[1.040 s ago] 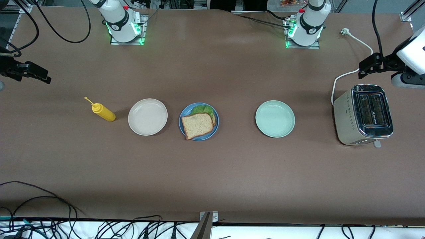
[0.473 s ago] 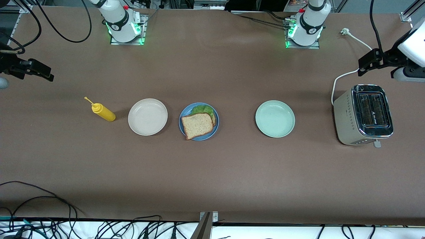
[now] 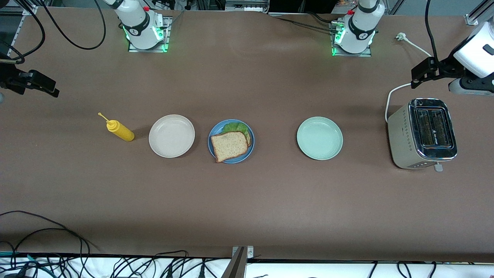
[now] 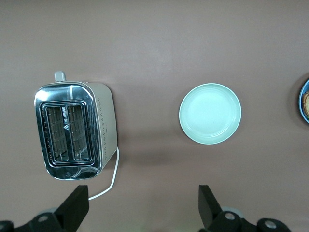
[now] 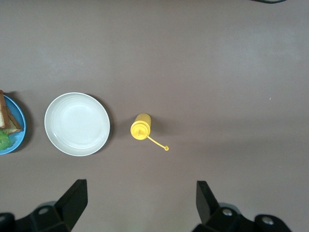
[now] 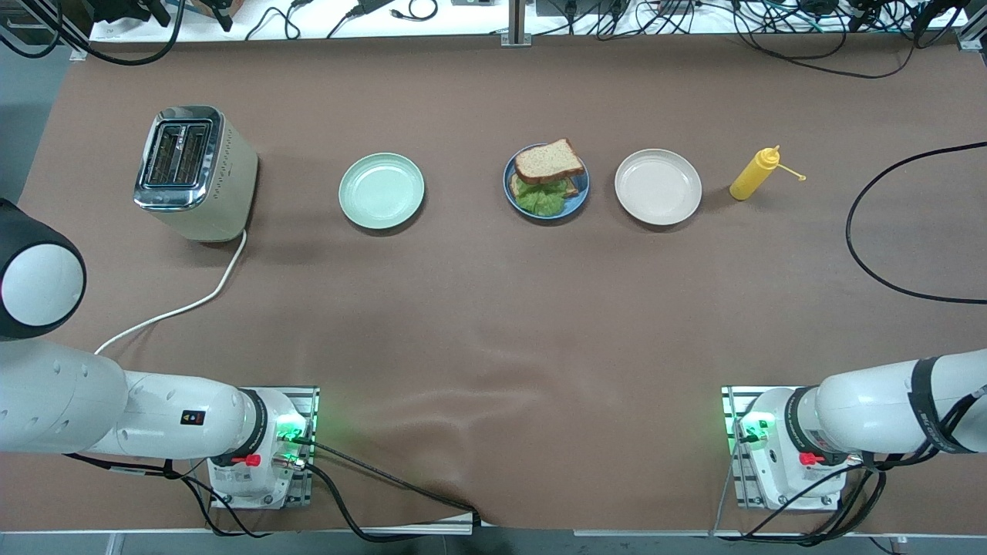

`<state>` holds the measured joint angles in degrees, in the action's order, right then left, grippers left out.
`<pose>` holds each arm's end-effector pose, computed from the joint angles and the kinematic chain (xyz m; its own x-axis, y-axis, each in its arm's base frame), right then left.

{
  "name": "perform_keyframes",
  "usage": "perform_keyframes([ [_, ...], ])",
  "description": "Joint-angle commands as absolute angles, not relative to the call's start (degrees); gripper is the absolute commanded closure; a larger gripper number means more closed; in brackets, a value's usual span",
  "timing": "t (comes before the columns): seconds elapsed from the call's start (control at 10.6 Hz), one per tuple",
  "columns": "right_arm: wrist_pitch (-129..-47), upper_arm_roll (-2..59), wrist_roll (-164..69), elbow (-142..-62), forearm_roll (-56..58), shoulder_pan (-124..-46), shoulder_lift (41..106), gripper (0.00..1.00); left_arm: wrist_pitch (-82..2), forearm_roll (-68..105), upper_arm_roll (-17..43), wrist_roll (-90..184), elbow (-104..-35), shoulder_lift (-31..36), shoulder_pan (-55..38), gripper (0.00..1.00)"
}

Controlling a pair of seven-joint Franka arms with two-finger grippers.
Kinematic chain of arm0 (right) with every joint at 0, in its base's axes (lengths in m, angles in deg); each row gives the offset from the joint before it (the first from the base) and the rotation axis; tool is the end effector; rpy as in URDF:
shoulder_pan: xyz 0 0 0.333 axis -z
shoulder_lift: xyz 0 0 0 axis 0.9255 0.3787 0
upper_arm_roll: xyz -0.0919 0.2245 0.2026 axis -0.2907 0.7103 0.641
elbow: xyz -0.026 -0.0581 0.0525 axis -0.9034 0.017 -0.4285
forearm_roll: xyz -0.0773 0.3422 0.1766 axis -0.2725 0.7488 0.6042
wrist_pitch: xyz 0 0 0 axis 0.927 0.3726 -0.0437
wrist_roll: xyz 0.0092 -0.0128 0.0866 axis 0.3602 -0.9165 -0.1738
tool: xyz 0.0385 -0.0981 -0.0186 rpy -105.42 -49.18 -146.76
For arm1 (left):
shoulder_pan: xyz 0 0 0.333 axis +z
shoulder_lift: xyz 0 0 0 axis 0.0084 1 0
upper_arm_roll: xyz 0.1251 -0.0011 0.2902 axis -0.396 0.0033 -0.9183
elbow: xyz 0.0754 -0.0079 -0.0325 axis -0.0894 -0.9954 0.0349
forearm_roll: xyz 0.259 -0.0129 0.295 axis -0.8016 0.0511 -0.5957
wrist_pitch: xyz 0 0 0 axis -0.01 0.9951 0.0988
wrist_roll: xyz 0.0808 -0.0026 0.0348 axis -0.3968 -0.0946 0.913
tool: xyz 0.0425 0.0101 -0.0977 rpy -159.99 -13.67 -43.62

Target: Make sandwich in blue plate with both arms

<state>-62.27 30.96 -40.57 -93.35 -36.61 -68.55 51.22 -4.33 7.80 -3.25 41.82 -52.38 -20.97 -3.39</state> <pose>0.5584 -0.0227 0.6121 0.9972 -0.0687 -0.0299 -0.0682 -0.9975 0.0183 0.5488 -0.0505 0.6490 0.9951 -0.0728 -0.0674 -0.0750 -0.9967 -0.0306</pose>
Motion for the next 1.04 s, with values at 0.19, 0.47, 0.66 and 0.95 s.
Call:
perform_keyframes([
  [0.19,-62.0,31.4,-41.0,-91.9,-37.8,-68.5,51.5,0.00,-5.0,6.0,-2.9,41.6,-53.1,-22.1,-3.2,0.00],
  [0.47,-61.8,31.4,-41.1,-91.9,-37.9,-68.5,51.4,0.00,-4.9,6.4,-3.2,42.4,-52.9,-21.9,-2.9,0.00],
  [0.66,-61.8,31.3,-41.1,-91.9,-37.9,-68.4,51.4,0.00,-5.1,6.9,-3.4,42.4,-52.1,-21.8,-2.9,0.00],
  [0.95,-61.9,31.3,-41.1,-91.9,-37.9,-68.4,51.4,0.00,-5.3,6.9,-3.3,42.4,-51.7,-21.2,-2.8,0.00],
])
